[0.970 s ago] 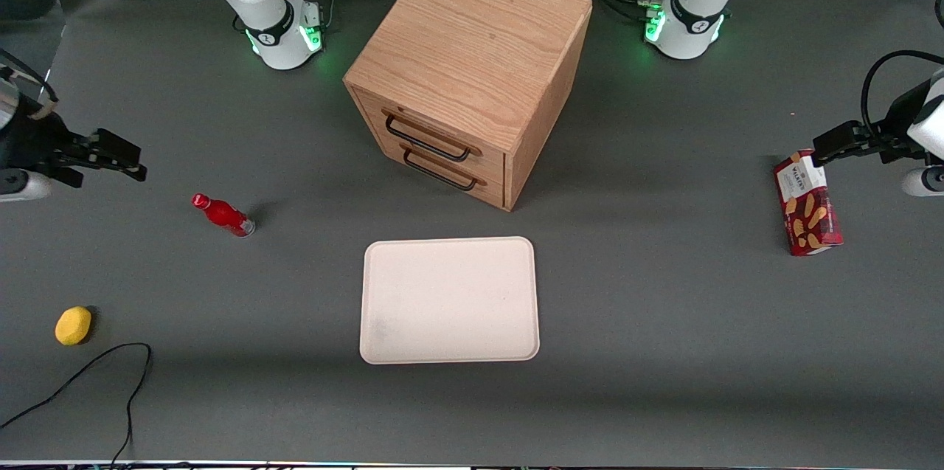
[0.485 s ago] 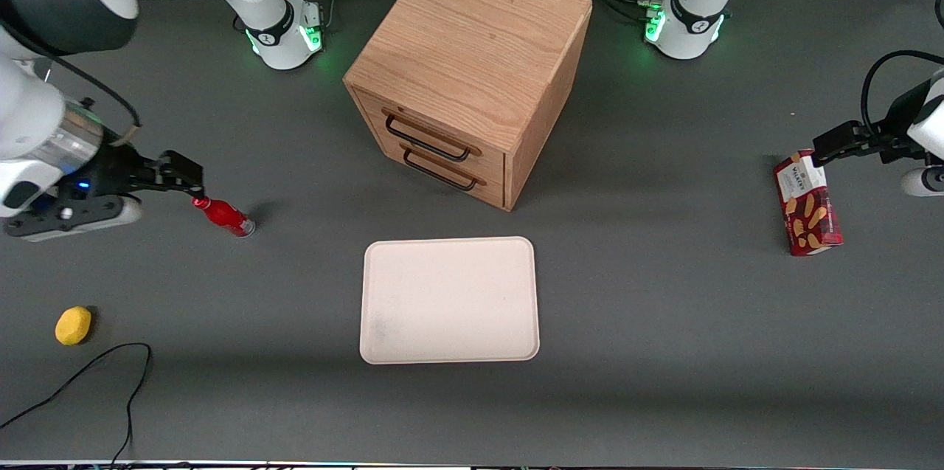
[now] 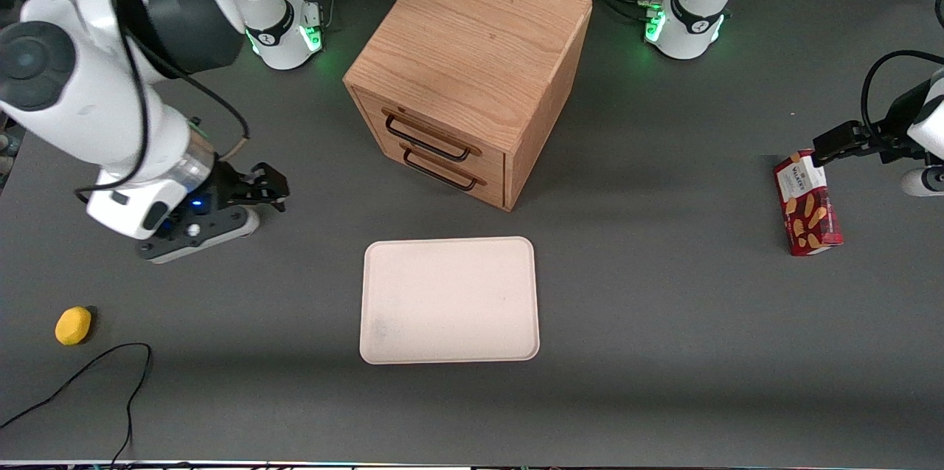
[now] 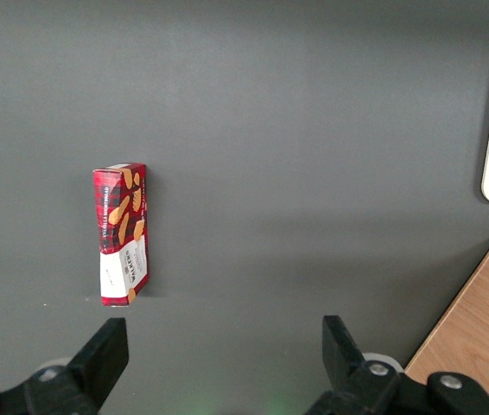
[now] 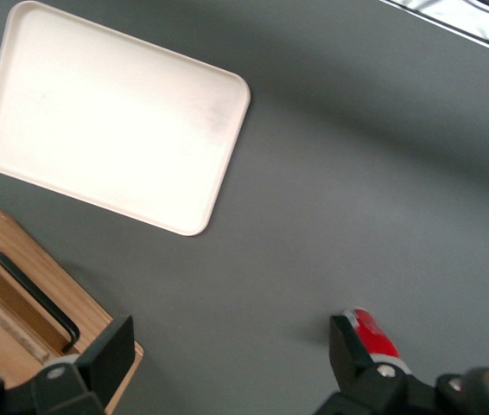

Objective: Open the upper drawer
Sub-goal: 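Move the right gripper past the red bottle toward the cabinet's upper drawer handle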

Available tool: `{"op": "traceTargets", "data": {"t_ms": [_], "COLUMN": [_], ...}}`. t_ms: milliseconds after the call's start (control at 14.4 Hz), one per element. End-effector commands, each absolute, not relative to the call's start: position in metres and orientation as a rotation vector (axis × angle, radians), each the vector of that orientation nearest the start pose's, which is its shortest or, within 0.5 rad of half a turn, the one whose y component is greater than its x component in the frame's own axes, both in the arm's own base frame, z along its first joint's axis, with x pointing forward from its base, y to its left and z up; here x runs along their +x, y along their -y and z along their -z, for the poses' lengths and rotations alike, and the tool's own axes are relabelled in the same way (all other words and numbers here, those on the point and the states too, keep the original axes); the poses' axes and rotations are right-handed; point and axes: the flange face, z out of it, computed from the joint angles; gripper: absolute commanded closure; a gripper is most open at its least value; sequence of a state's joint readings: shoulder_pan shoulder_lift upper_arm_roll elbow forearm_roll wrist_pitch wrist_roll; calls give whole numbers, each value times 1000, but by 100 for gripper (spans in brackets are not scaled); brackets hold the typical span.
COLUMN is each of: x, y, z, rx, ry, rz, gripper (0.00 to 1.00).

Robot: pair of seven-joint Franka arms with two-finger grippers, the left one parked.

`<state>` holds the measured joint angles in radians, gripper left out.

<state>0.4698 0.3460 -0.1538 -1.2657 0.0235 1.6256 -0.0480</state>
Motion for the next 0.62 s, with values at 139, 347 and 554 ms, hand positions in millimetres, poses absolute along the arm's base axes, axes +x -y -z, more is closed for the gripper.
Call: {"op": "traceTargets", "data": {"t_ms": [139, 347, 554], "x": [605, 591, 573], "y": [-300, -325, -339], "z": [-567, -569, -575], "rx": [-3027, -2968, -2878], "ry": [822, 926, 1142], "rz": [127, 125, 106], "gripper": [0, 0, 0]}}
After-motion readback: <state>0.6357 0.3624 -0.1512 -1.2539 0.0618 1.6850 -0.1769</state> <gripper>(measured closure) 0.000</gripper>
